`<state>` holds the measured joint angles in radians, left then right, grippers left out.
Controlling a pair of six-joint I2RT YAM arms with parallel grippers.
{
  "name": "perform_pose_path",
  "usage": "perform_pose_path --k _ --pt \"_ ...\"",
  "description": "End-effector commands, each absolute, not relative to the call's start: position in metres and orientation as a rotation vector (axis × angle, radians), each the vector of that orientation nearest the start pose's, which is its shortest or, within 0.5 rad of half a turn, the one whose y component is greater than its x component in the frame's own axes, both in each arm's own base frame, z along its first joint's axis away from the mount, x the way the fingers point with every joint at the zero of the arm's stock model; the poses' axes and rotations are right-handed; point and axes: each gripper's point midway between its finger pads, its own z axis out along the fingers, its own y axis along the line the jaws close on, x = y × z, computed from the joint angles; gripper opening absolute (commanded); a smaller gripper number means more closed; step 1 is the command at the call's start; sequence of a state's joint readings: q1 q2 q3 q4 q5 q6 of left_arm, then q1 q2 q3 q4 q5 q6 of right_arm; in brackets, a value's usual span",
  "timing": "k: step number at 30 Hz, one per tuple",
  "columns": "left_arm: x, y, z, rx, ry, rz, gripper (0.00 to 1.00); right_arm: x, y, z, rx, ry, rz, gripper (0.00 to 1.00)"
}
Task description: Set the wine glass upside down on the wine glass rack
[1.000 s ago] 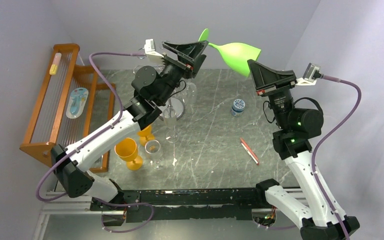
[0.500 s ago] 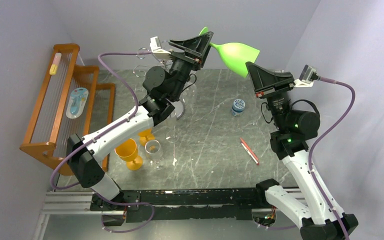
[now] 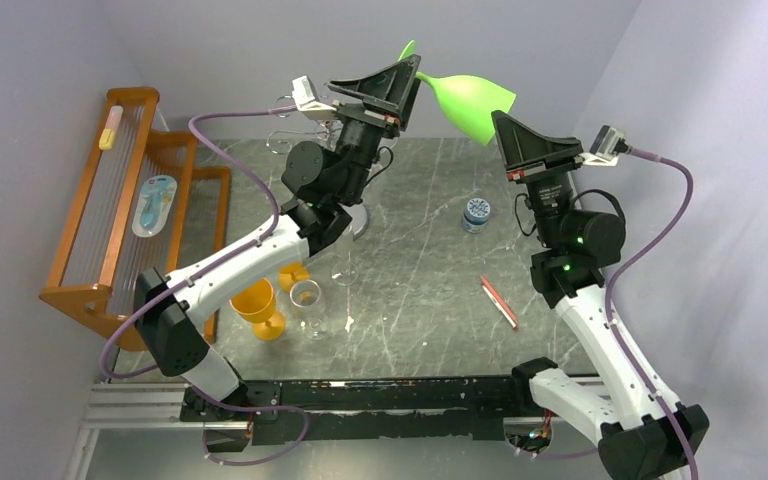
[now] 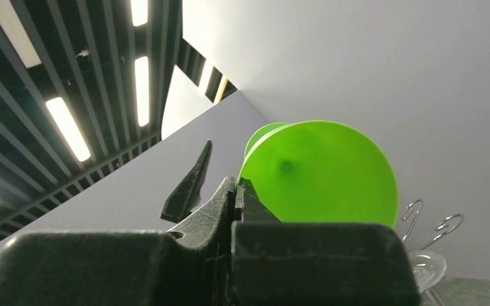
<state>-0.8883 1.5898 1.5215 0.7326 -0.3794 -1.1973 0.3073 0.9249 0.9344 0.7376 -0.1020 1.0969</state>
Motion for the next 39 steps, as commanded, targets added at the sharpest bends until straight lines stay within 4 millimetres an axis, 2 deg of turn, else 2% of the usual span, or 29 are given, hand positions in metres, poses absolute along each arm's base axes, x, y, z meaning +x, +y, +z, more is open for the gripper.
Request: perform_pose_path --k 1,5,11,16,18,23,26,28,29,30,31,35,37,39 --pt "0.316 -0.342 0.583 -0.566 0.865 -1.724 0.96 0.265 0.134 0.556 0.258 0.785 1.357 0.00" --pt "0.318 -0.348 0.584 -0.556 0.853 -1.732 0.90 0.266 0.140 0.554 0.234 0.799 1.378 0.00" --pt "0.323 -0.347 0.592 -0.531 0.796 -1.679 0.68 0.272 0.147 0.547 0.232 0.852 1.393 0.00" --pt "0.328 -0.351 0.590 -0.528 0.840 -1.606 0.74 0.267 0.149 0.548 0.217 0.837 1.425 0.00" --pt "0.330 -0.351 0.588 -0.536 0.843 -1.596 0.72 0.266 0.151 0.548 0.206 0.837 1.437 0.00" --pt "0.329 -0.349 0.590 -0.528 0.830 -1.581 0.54 0.268 0.152 0.539 0.215 0.870 1.422 0.00" --pt "0.330 -0.349 0.589 -0.521 0.834 -1.567 0.38 0.268 0.153 0.534 0.211 0.888 1.419 0.00" --pt "0.330 -0.348 0.588 -0.514 0.829 -1.557 0.25 0.267 0.156 0.531 0.201 0.904 1.421 0.00" --pt "0.329 -0.349 0.588 -0.507 0.829 -1.552 0.13 0.268 0.157 0.530 0.199 0.916 1.420 0.00" --pt "0.329 -0.349 0.588 -0.498 0.831 -1.543 0.06 0.269 0.158 0.528 0.200 0.932 1.415 0.03" --pt "0.329 -0.349 0.588 -0.485 0.831 -1.533 0.05 0.271 0.158 0.526 0.204 0.948 1.404 0.07" --pt "0.325 -0.346 0.590 -0.423 0.837 -1.455 0.05 0.275 0.156 0.518 0.226 1.024 1.341 0.31" --pt "0.325 -0.342 0.585 -0.395 0.847 -1.397 0.05 0.273 0.152 0.514 0.233 1.050 1.297 0.46" --pt "0.320 -0.341 0.583 -0.329 0.848 -1.340 0.05 0.271 0.146 0.506 0.242 1.084 1.226 0.51"
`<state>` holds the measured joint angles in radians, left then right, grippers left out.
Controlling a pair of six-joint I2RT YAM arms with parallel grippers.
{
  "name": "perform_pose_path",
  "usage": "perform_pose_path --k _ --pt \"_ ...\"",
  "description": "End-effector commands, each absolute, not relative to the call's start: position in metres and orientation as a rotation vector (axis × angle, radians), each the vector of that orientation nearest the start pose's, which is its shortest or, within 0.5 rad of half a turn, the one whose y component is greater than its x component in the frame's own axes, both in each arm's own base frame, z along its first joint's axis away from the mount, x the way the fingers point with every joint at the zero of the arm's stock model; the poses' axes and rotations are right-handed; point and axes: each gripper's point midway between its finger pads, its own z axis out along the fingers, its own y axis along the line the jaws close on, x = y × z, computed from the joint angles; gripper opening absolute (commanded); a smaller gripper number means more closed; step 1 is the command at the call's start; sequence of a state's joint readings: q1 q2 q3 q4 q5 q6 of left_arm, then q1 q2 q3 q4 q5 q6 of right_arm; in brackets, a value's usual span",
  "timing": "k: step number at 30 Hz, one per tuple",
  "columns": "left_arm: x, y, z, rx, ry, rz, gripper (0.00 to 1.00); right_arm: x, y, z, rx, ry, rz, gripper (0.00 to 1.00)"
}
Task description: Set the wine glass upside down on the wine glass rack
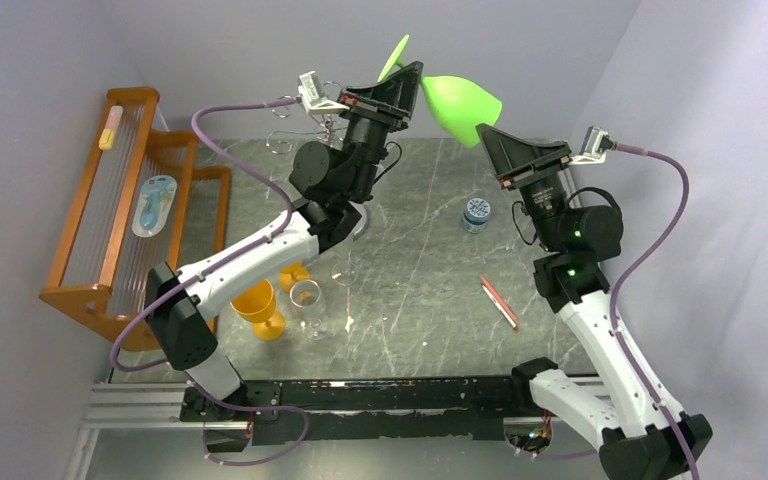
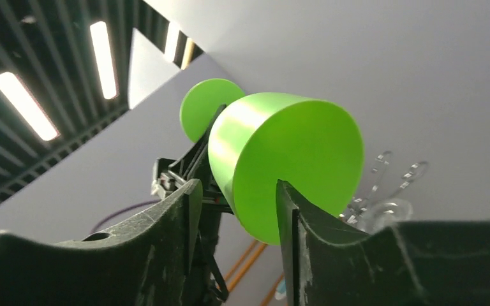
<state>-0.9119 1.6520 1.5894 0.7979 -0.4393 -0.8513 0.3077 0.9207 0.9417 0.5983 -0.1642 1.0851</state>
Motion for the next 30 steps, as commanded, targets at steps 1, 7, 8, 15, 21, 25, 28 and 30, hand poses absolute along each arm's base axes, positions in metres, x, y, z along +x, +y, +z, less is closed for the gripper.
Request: perform_pose_path --k 1,7,8,15,21,25,28,30 --pt "0.317 -0.341 0.583 -0.286 0.857 -1.304 0.05 0.272 0.141 0.498 0.267 1.113 1.186 0.52" --pt "0.308 -0.359 0.553 0.083 0.984 -1.028 0.05 0.274 0.111 0.469 0.407 1.241 0.990 0.70" --pt "0.305 -0.362 0.548 0.142 0.988 -1.001 0.05 0.271 0.111 0.471 0.397 1.247 0.981 0.73" --pt "0.284 -0.381 0.523 0.463 0.973 -0.904 0.05 0.257 0.141 0.511 0.188 1.299 1.057 0.78" --pt "0.279 -0.386 0.501 0.600 0.970 -0.825 0.05 0.244 0.168 0.524 0.094 1.355 1.230 0.74" --pt "0.273 -0.388 0.492 0.652 0.957 -0.823 0.05 0.256 0.186 0.502 0.073 1.545 1.255 0.70" --pt "0.271 -0.392 0.485 0.688 0.956 -0.822 0.05 0.254 0.198 0.490 0.051 1.601 1.336 0.65" --pt "0.269 -0.394 0.482 0.710 0.947 -0.824 0.05 0.255 0.202 0.485 0.058 1.622 1.369 0.60"
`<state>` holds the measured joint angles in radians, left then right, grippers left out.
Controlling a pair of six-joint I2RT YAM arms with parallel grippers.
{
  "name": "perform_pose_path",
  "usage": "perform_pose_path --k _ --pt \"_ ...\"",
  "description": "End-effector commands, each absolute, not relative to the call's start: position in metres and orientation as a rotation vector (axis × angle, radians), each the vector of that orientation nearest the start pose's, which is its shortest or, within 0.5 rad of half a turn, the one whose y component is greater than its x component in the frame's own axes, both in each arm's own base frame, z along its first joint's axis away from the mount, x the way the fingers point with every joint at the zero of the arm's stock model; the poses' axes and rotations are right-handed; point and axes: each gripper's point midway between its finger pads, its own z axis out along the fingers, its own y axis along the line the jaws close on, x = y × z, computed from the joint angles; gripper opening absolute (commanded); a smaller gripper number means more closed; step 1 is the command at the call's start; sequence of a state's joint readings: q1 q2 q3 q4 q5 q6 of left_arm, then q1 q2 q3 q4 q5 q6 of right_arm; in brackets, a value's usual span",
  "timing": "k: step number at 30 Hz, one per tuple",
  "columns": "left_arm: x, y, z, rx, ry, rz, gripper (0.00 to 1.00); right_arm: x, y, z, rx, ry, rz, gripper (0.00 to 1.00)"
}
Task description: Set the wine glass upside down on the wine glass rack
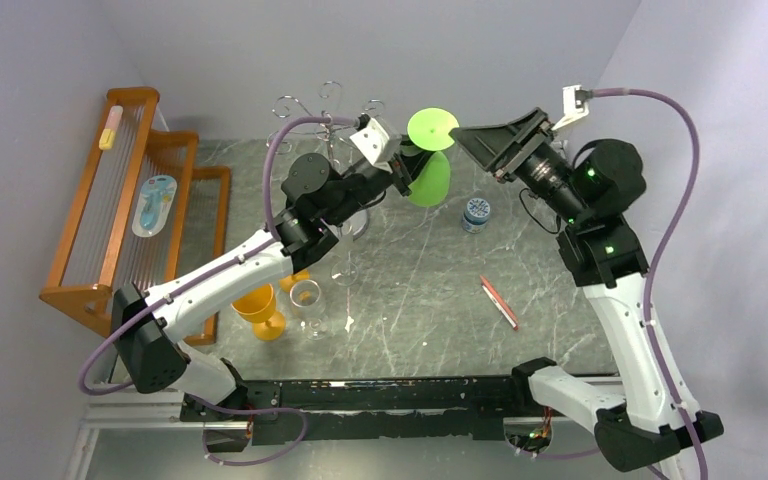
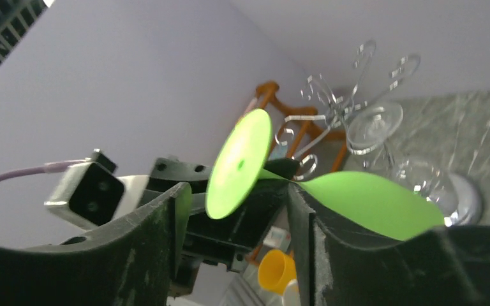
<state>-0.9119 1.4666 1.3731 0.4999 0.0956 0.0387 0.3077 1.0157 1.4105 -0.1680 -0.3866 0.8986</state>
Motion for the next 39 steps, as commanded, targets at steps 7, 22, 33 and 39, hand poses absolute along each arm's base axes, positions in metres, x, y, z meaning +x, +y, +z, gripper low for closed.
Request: perform_pose_path --k 7,22,33,39 --pt "0.261 -0.399 0.468 0.755 0.940 -0.856 0.05 0.264 0.197 0.486 0.123 1.646 1.332 0.32" --pt "0.257 -0.387 0.450 0.702 1.031 -0.903 0.48 0.278 0.191 0.465 0.335 1.724 1.335 0.00" --pt "0.258 -0.334 0.466 0.495 1.239 -0.857 0.81 0.320 0.172 0.474 0.466 1.622 1.194 0.00" --pt "0.271 -0.292 0.483 0.368 1.362 -0.688 0.97 0.353 0.176 0.465 0.445 1.604 1.139 0.00"
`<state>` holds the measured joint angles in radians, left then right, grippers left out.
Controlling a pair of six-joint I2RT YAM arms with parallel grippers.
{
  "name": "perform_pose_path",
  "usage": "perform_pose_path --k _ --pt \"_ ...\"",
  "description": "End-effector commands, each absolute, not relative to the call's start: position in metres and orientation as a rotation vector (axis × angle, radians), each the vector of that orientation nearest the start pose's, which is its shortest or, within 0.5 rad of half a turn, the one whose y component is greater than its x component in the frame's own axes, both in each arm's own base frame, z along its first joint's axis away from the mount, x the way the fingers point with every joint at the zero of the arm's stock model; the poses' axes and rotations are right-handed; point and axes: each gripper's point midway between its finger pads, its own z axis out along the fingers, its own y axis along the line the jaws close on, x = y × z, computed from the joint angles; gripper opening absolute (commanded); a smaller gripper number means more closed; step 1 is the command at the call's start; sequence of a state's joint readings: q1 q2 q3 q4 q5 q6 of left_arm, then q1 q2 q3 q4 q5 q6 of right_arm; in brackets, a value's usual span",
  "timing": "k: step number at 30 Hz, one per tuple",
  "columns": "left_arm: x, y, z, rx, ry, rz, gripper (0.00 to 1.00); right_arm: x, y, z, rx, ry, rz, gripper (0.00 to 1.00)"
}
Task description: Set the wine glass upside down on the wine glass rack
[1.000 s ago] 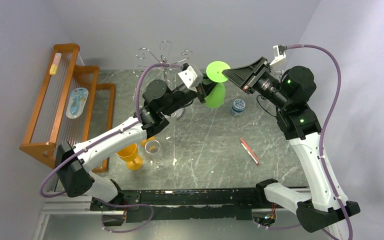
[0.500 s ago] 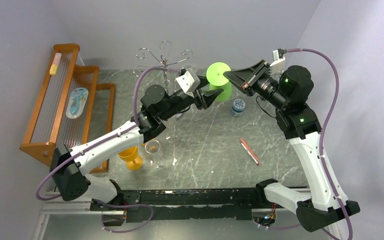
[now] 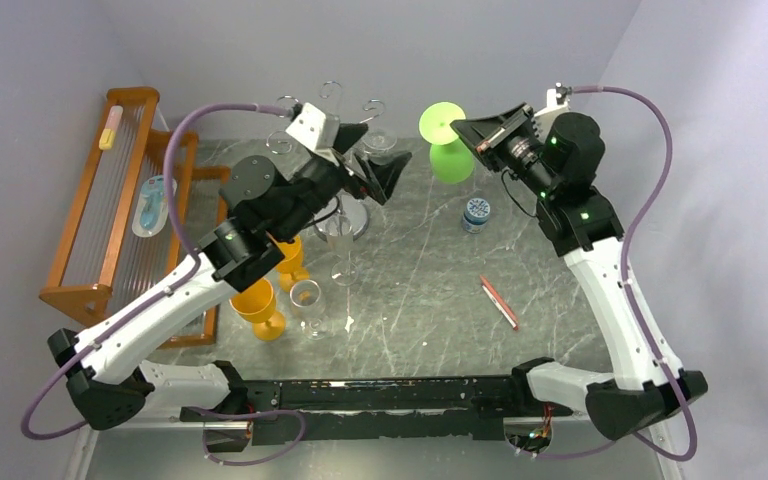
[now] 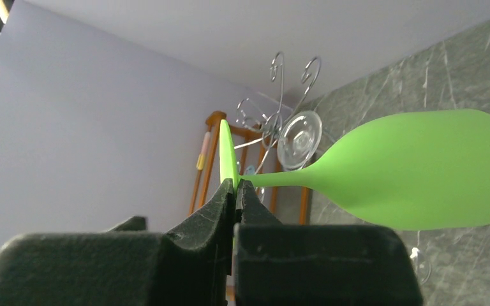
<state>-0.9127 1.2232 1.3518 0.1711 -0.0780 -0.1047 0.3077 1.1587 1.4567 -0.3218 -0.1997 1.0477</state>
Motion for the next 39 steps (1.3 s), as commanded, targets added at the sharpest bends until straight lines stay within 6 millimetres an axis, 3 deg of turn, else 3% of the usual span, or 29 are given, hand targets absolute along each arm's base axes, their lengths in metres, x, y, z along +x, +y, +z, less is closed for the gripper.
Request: perform_pose_path --k 1,6,13,17,20,25,31,39 --pt "0.269 -0.287 0.486 0.367 1.355 -0.679 0.97 0.359 0.177 0.463 0.444 1.602 1.132 0.00" --pt "0.263 -0.267 0.500 0.340 1.381 -0.639 0.96 0.399 0.186 0.459 0.424 1.577 1.102 0.00" --pt "0.267 -0.247 0.493 0.242 1.471 -0.585 0.95 0.461 0.208 0.446 0.404 1.543 1.101 0.00" --pt "0.264 -0.244 0.490 0.228 1.480 -0.601 0.95 0.500 0.233 0.425 0.377 1.584 1.110 0.00" --pt "0.261 -0.242 0.488 0.215 1.486 -0.615 0.95 0.517 0.256 0.427 0.344 1.593 1.148 0.00" --pt "0.260 -0.236 0.486 0.209 1.499 -0.590 0.94 0.528 0.290 0.420 0.309 1.618 1.213 0.00" --pt "0.259 -0.235 0.481 0.215 1.512 -0.585 0.94 0.520 0.325 0.410 0.246 1.680 1.301 0.00" --pt "0.257 -0.231 0.478 0.224 1.510 -0.574 0.94 0.505 0.341 0.394 0.225 1.764 1.292 0.00"
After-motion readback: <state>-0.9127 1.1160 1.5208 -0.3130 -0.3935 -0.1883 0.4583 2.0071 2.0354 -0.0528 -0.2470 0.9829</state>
